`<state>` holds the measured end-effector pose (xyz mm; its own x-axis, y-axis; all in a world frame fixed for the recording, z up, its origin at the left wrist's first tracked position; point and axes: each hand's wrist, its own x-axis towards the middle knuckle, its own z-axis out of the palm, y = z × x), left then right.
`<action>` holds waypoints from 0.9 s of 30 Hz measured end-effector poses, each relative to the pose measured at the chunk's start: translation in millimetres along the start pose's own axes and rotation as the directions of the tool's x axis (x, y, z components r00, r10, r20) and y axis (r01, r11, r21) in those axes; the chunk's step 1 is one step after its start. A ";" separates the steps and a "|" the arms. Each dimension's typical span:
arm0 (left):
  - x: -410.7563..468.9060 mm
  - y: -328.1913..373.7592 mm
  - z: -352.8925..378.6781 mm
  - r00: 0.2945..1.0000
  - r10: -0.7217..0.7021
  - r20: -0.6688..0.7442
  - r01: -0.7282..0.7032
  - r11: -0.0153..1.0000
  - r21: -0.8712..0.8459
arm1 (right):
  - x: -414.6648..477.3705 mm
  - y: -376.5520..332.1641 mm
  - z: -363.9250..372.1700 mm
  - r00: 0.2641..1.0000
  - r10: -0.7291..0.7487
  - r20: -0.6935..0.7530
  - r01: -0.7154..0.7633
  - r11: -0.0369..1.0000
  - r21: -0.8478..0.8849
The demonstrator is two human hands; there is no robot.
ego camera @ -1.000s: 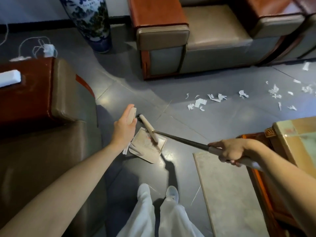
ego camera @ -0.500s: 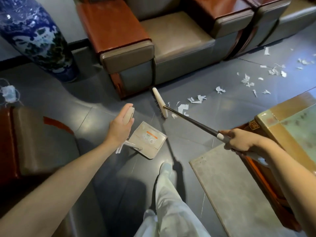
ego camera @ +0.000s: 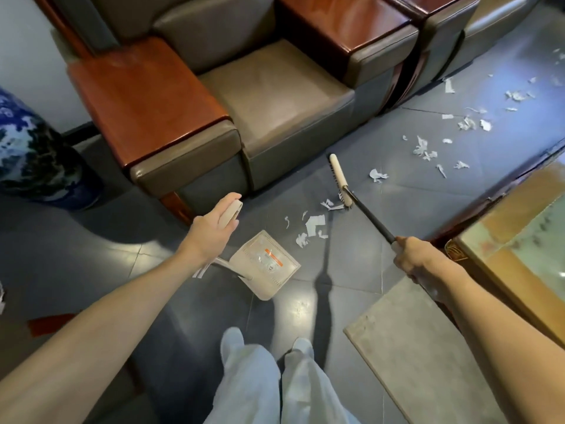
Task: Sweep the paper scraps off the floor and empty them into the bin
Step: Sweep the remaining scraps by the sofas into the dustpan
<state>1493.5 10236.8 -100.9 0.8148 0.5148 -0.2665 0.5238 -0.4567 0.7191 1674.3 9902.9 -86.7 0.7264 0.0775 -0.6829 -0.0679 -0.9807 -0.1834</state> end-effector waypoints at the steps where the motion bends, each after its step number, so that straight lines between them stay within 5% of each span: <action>1: 12.8 -2.7 -3.1 1.000 0.010 0.019 -0.010 1.000 -0.005 | 7.9 -7.9 2.2 1.000 0.007 0.008 -0.007 1.000 0.022; 7: 81.9 -7.8 -18.8 0.985 0.113 0.132 -0.121 0.991 0.053 | 30.0 -49.3 35.1 0.983 0.088 0.163 -0.117 0.977 0.178; 12: 117.2 5.5 -18.9 0.964 0.214 0.157 -0.220 0.975 0.021 | 1.2 -76.3 60.5 0.956 0.162 0.246 -0.163 0.987 -0.018; 18: 131.7 28.4 -8.3 0.937 0.267 0.225 -0.272 0.962 -0.010 | -46.1 -90.2 58.5 0.880 0.110 0.462 -0.182 0.977 0.113; 27: 132.4 19.8 -27.0 0.946 0.211 0.247 -0.215 0.977 -0.009 | -95.7 -73.3 27.3 0.896 0.088 0.435 -0.194 0.959 0.205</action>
<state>1605.1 10315.5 -104.7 0.9424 0.2114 -0.2593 0.3340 -0.5498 0.7656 1591.1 9972.3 -27.2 0.3472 0.0617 -0.9357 -0.3463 -0.9189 -0.1891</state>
